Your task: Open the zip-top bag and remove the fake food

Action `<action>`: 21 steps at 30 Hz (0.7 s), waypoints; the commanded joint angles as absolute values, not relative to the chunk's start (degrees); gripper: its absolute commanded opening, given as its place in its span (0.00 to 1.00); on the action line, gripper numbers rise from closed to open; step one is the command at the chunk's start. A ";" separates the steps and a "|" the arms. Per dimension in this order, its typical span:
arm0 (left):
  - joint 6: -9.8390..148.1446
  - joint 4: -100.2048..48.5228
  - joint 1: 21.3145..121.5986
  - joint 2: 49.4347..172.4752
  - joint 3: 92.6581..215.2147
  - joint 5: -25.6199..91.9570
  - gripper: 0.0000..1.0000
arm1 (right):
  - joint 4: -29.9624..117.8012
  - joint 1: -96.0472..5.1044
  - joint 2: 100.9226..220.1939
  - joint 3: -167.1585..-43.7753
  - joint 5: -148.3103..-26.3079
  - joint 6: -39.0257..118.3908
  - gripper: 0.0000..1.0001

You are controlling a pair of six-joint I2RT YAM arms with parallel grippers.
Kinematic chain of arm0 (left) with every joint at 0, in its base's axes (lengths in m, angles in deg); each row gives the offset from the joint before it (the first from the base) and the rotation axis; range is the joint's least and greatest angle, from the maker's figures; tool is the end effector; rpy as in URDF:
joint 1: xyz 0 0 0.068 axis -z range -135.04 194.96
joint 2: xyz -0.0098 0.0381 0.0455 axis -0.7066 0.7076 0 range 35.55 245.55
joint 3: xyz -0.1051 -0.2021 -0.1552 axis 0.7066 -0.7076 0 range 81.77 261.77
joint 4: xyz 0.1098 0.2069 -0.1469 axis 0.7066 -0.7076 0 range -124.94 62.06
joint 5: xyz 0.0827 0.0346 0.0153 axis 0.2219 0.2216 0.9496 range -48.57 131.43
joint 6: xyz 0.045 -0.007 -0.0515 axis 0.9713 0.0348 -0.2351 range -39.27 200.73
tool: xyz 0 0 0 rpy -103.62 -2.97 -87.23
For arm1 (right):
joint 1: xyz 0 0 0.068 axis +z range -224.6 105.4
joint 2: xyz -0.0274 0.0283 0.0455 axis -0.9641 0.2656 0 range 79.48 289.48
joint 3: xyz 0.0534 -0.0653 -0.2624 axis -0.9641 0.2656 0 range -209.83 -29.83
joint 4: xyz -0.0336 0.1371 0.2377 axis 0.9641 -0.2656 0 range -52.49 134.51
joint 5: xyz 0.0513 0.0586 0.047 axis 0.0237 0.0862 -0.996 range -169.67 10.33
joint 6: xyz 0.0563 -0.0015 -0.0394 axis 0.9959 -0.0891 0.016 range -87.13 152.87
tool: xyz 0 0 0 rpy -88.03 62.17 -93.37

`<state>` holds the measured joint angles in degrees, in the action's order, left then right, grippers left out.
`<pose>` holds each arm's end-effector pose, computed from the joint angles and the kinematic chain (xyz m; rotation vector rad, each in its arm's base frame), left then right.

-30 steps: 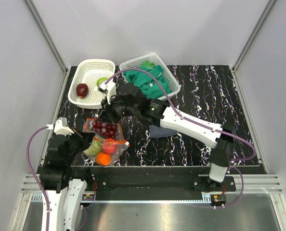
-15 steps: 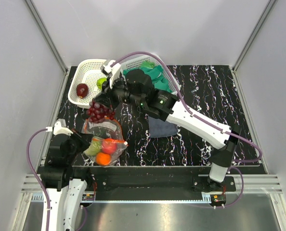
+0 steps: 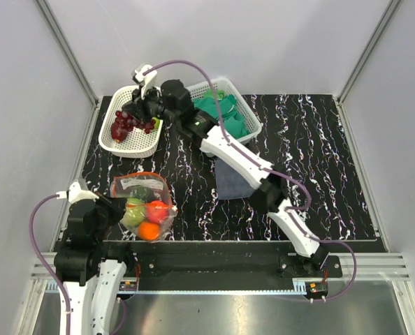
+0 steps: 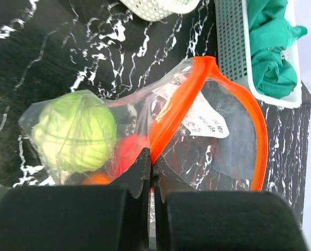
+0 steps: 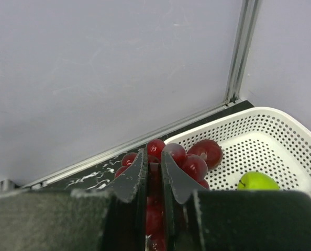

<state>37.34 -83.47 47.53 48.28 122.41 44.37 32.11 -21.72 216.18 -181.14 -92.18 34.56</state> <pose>0.0770 -0.0006 0.2876 -0.7562 1.9397 -0.4428 0.3404 0.4696 0.4254 -0.8536 1.3615 0.9162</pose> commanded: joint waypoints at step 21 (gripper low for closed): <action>41.45 -83.49 47.51 45.04 125.54 44.07 0.00 | 65.96 -25.91 240.67 -183.91 -92.33 41.48 0.33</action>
